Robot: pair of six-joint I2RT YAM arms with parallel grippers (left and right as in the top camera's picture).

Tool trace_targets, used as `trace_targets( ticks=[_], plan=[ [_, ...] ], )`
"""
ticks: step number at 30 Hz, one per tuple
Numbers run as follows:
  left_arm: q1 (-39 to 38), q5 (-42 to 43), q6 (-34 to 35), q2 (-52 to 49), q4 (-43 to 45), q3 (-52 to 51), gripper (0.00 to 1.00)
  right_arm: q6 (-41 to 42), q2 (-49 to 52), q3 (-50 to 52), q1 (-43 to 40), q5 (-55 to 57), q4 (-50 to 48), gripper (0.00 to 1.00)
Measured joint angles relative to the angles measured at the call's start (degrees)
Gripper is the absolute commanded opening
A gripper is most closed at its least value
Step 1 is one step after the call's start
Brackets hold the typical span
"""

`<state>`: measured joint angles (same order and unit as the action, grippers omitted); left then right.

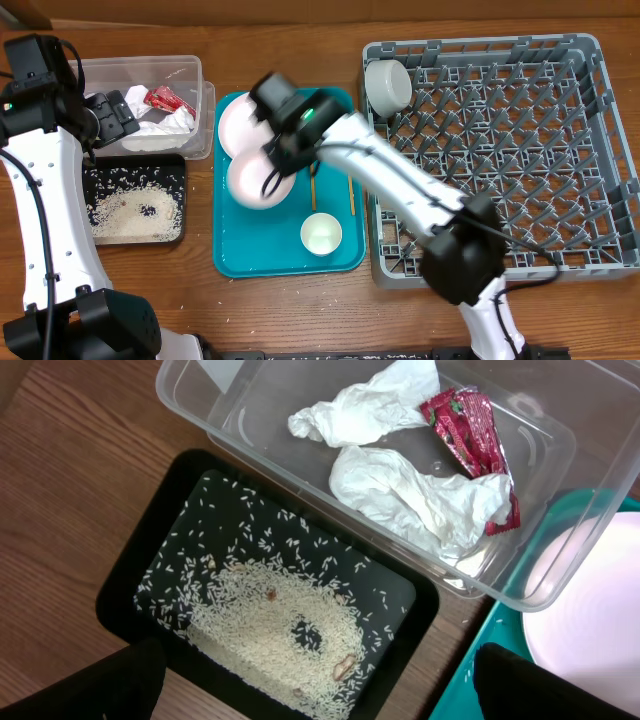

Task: Sort waste into correct bins and load items into the dishwasher
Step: 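Lift the pink bowl and set it into the rack beside the grey bowl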

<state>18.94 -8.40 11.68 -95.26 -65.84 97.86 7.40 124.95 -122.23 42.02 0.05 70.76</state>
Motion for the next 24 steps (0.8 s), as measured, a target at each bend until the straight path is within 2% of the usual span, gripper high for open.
trace_targets(
  ticks=[5, 11, 17, 24],
  plan=[
    [0.0, 0.02, 0.0, 0.0, 0.0, 0.0, 1.0, 3.26, -6.97, -10.45, -10.19, 9.6, 8.66, 0.04],
    [0.0, 0.0, 0.02, 0.0, 0.0, 0.0, 1.0, 5.01, -14.95, -12.76, -19.17, 15.98, 15.65, 0.04],
    [0.0, 0.02, 0.0, 0.0, 0.0, 0.0, 1.0, 7.56, -15.63, -12.76, -22.56, 20.09, 19.96, 0.04],
    [0.0, 0.0, 0.0, 0.0, 0.02, 0.0, 1.0, 21.11, -15.61, -12.76, -22.43, 39.58, 24.87, 0.04]
  ],
)
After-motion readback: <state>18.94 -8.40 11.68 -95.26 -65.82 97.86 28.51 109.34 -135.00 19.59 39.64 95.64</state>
